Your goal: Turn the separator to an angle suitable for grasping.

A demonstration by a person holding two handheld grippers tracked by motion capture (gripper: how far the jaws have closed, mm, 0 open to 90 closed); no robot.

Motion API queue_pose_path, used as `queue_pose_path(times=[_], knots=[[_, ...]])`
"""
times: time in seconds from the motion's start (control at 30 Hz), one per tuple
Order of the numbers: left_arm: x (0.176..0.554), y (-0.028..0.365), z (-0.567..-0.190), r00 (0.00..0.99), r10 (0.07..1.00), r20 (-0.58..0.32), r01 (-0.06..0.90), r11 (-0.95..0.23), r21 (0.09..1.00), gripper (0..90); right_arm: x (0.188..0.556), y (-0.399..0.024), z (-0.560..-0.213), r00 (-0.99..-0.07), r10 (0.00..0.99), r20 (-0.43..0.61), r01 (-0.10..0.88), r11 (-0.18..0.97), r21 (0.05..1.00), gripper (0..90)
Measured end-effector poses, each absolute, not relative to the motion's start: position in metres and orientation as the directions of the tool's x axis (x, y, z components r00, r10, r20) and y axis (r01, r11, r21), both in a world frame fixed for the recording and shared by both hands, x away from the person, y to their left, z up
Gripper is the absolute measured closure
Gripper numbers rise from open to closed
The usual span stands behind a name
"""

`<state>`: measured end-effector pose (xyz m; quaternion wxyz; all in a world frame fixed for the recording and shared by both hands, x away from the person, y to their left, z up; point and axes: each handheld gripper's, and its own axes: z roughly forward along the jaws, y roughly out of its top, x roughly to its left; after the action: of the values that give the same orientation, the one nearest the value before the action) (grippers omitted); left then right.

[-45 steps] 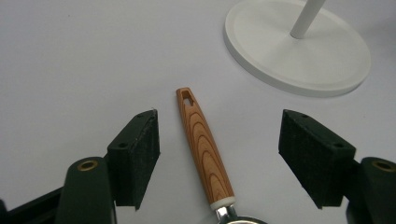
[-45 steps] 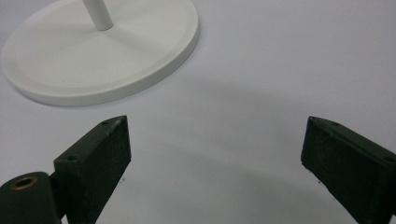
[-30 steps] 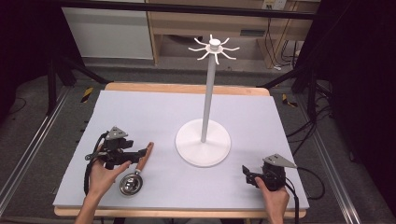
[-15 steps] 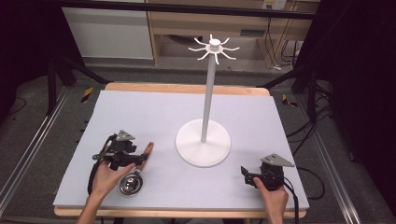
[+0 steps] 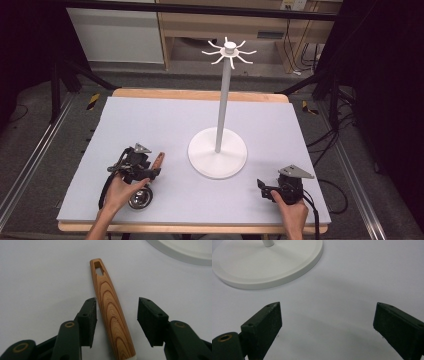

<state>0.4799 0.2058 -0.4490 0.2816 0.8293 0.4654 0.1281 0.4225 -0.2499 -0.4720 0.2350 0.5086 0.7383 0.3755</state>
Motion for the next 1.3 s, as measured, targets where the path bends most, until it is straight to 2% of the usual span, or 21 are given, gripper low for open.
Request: queue_pose_path(times=[0.4, 0.97, 1.3], knots=[[0.482, 0.204, -0.460, 0.523, 0.852, -0.027, 0.720, -0.425, 0.549, 55.5, 0.423, -0.250, -0.473, -0.379, 0.925, 0.032, 0.579, 0.210, 0.788, 8.8], [0.481, 0.208, -0.455, 0.522, 0.853, -0.033, 0.727, -0.424, 0.540, 63.8, 0.424, -0.249, -0.473, -0.377, 0.926, 0.039, 0.589, 0.207, 0.781, 8.8], [0.477, 0.204, -0.456, 0.571, 0.819, -0.057, 0.712, -0.459, 0.531, 66.1, 0.424, -0.249, -0.473, -0.381, 0.924, 0.041, 0.592, 0.210, 0.778, 8.8]])
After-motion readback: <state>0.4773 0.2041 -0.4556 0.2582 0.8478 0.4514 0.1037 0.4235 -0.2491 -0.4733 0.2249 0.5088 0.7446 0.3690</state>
